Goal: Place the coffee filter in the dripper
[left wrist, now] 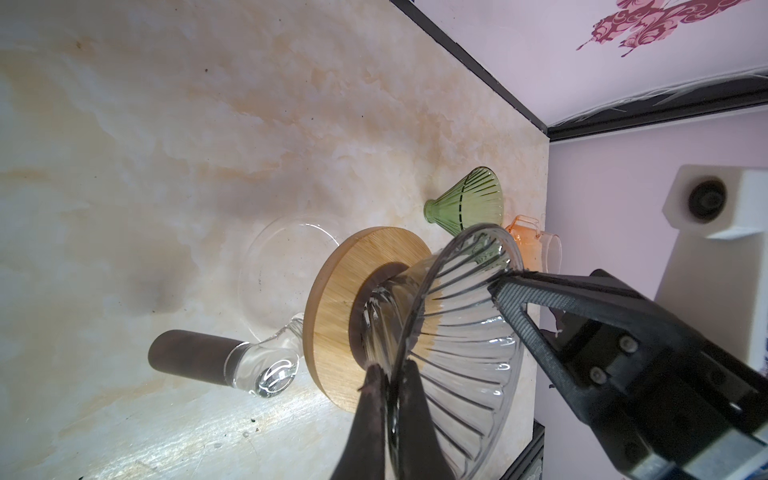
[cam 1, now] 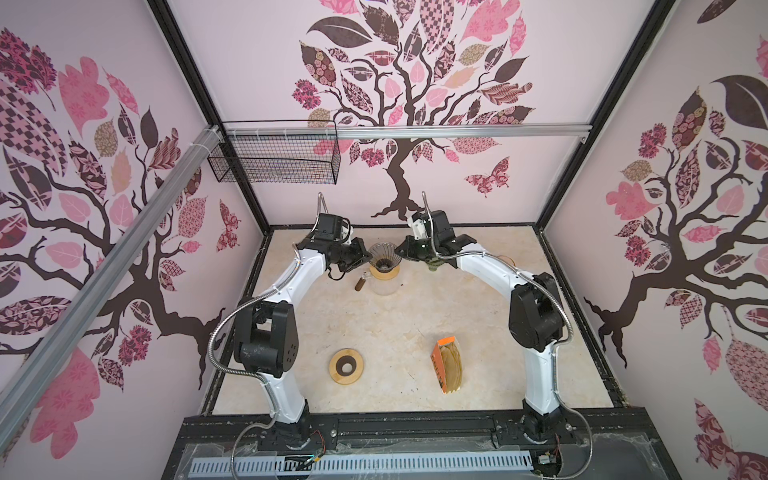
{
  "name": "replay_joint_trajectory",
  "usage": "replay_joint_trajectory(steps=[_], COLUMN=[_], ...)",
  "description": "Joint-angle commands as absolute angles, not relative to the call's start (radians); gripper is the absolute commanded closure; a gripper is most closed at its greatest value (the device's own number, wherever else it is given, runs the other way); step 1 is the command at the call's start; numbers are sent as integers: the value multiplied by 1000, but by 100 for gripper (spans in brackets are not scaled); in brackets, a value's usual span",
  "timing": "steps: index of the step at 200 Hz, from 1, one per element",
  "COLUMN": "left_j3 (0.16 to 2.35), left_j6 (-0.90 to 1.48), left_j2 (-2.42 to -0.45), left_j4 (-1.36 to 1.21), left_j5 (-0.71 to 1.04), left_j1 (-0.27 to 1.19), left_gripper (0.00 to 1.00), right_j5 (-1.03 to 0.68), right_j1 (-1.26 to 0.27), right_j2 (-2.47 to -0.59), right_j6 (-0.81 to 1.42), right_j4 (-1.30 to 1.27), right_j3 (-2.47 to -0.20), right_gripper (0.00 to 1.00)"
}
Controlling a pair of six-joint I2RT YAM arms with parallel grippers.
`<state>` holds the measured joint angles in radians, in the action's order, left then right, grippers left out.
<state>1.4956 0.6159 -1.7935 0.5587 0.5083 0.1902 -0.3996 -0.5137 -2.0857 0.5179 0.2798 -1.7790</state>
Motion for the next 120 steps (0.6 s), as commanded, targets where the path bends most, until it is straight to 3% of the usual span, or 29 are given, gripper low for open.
replay_joint_trajectory(steps=[1,49,120], left_j3=[1459,1451,1447], left_j6=[614,615,623], left_j2=[-1750,-1696,-1700], left_j4=[576,558,552], left_j5=[554,565,574], left_j1=[170,147,141], left_gripper=[94,86,86], right_j5=[-339,-331,-345], right_j1=[-537,-534,-535], right_j2=[-2171,-2186,-2187], right_j6=[485,474,463], right_j4=[505,548,575], right_j3=[-1773,-1841,-1902], right_gripper=[100,100,100])
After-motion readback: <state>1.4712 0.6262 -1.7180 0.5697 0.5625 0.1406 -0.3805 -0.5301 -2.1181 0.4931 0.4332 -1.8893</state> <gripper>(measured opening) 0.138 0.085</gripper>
